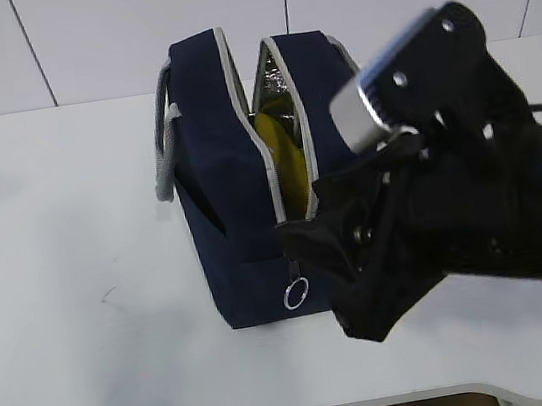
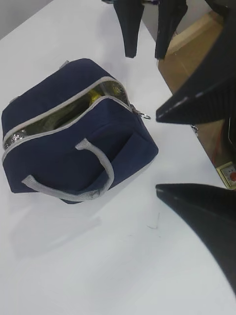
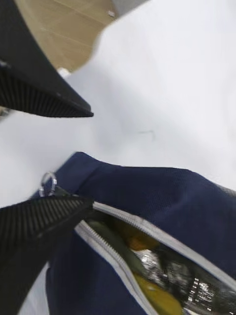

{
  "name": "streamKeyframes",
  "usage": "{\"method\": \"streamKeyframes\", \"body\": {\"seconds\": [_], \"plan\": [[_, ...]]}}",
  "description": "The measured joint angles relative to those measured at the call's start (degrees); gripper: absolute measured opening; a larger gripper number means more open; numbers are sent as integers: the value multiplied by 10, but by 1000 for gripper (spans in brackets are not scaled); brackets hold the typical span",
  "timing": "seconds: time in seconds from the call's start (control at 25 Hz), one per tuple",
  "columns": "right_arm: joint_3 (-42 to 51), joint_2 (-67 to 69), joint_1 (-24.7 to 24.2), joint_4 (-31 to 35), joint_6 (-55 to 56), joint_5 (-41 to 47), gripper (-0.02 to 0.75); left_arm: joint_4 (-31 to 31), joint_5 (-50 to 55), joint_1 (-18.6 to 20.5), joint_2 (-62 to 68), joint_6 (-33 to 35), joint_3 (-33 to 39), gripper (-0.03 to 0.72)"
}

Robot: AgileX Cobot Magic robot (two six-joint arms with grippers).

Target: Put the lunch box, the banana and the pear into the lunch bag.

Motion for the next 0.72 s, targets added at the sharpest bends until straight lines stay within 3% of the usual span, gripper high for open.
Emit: {"method": "streamKeyframes", "body": {"seconds": [0.16, 0.24, 0.72], "plan": [[115, 0, 8, 0, 0, -215, 416, 4, 0, 0, 0, 0, 0, 307], [154, 4, 8, 0, 1, -282, 416, 6, 0, 0, 0, 0, 0, 307], [185, 157, 9, 1, 30, -412, 415, 23, 0, 0, 0, 0, 0, 307]]}}
